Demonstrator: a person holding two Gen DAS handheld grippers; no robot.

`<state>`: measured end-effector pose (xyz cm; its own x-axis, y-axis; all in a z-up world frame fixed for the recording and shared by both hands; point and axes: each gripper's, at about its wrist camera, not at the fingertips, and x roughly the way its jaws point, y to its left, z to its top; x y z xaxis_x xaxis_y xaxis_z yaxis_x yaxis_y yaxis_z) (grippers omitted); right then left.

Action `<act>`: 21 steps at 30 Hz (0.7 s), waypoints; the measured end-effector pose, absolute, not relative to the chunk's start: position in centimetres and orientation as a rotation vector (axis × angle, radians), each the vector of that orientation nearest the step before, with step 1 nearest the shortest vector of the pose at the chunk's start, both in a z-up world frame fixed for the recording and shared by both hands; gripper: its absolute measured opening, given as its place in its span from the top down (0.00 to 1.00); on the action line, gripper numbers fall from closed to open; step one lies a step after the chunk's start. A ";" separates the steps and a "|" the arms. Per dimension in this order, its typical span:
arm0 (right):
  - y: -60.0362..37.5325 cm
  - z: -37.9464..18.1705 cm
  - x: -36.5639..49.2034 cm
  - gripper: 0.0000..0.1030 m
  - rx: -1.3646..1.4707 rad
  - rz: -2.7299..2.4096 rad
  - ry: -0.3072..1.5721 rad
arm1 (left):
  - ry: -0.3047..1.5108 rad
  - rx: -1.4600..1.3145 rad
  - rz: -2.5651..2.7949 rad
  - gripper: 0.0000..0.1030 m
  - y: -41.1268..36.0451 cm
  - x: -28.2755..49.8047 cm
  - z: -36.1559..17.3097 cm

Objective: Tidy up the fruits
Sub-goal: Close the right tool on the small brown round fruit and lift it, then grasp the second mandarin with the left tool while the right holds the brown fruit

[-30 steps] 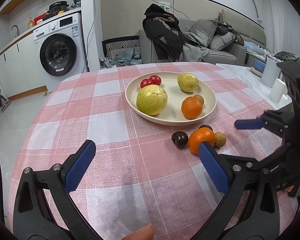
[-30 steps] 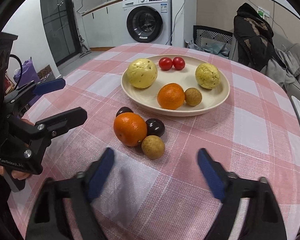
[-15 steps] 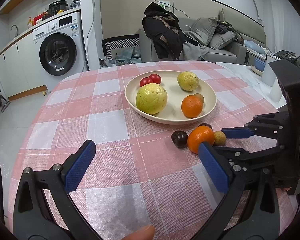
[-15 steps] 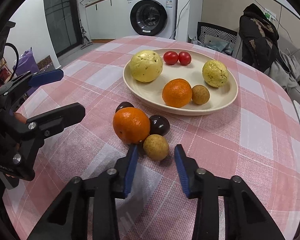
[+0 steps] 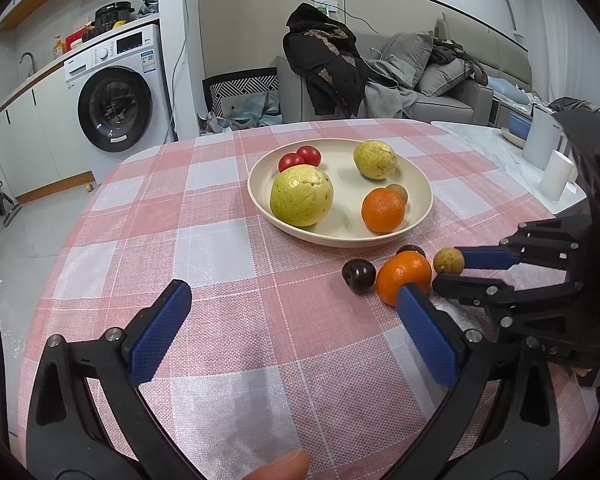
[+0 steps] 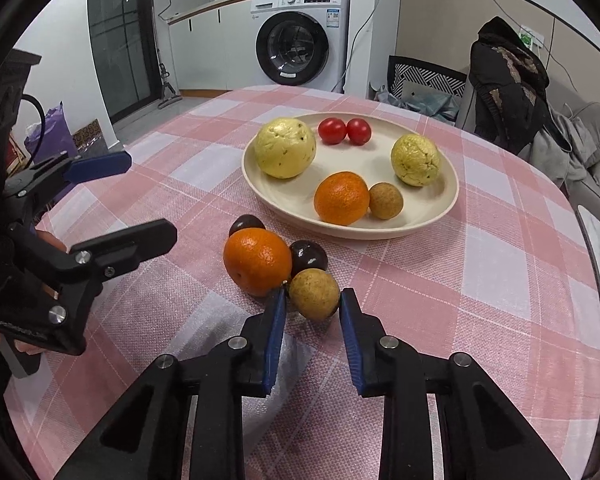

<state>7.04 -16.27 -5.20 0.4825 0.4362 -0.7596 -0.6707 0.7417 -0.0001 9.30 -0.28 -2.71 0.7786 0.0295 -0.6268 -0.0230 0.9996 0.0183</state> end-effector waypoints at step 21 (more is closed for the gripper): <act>-18.2 -4.7 8.6 0.72 -0.233 0.624 0.821 | 0.746 0.136 -0.135 0.28 -5.4 10.4 -3.4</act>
